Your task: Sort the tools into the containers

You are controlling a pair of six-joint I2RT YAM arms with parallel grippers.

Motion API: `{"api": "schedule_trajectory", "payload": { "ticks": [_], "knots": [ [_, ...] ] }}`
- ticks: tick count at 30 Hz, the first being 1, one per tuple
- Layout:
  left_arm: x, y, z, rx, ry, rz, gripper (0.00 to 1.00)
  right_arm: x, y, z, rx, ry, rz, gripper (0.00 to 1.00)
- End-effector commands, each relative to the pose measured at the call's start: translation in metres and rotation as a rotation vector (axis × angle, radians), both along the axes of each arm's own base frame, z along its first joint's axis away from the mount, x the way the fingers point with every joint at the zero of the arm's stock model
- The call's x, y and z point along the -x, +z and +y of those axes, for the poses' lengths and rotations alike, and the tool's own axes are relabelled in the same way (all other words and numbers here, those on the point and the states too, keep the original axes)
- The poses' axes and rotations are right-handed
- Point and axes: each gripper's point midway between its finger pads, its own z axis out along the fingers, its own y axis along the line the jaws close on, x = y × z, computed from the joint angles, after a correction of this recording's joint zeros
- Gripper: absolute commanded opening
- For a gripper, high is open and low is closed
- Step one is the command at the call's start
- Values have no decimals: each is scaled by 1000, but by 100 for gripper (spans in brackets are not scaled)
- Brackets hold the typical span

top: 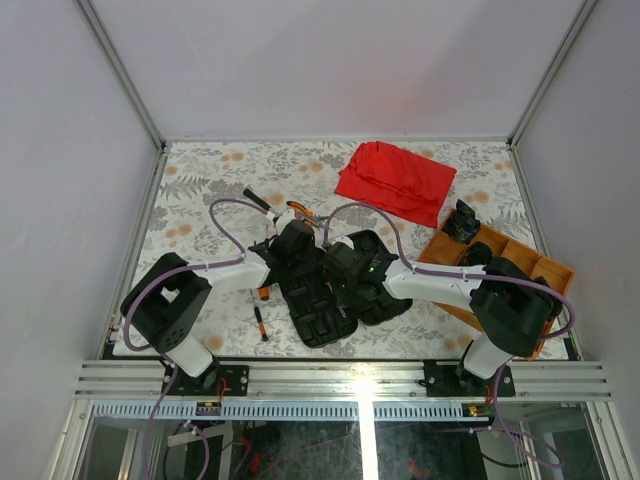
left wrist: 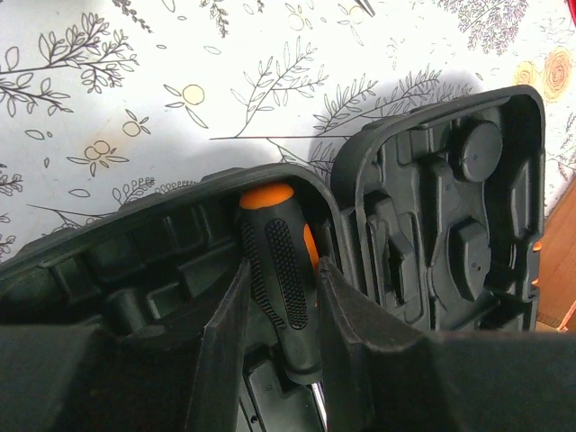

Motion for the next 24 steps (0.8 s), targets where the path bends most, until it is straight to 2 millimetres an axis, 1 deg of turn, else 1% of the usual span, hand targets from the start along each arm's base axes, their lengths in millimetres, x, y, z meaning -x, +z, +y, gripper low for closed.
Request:
{"api": "schedule_trajectory", "payload": {
  "ticks": [1, 4, 8, 12, 16, 18, 21, 24],
  "knots": [
    [78, -73, 49, -261, -85, 312, 0, 49, -40, -89, 323, 40, 202, 0],
    [75, -70, 46, -257, -86, 307, 0, 47, -34, -75, 261, 53, 193, 1],
    [75, -70, 45, -257, -83, 306, 0, 29, -2, -49, 133, 65, 103, 5],
    [76, -71, 46, -257, -77, 307, 0, 12, 36, -25, -3, 80, -6, 12],
    [76, -70, 46, -256, -75, 305, 0, 3, 70, -10, -130, 97, -103, 20],
    [76, -70, 46, -254, -75, 304, 0, 1, 81, -6, -180, 95, -131, 21],
    [76, -70, 44, -255, -76, 304, 0, 4, 84, -2, -210, 102, -124, 21],
    [77, -71, 44, -257, -79, 305, 0, 9, 72, -1, -184, 107, -79, 19]
  ]
}}
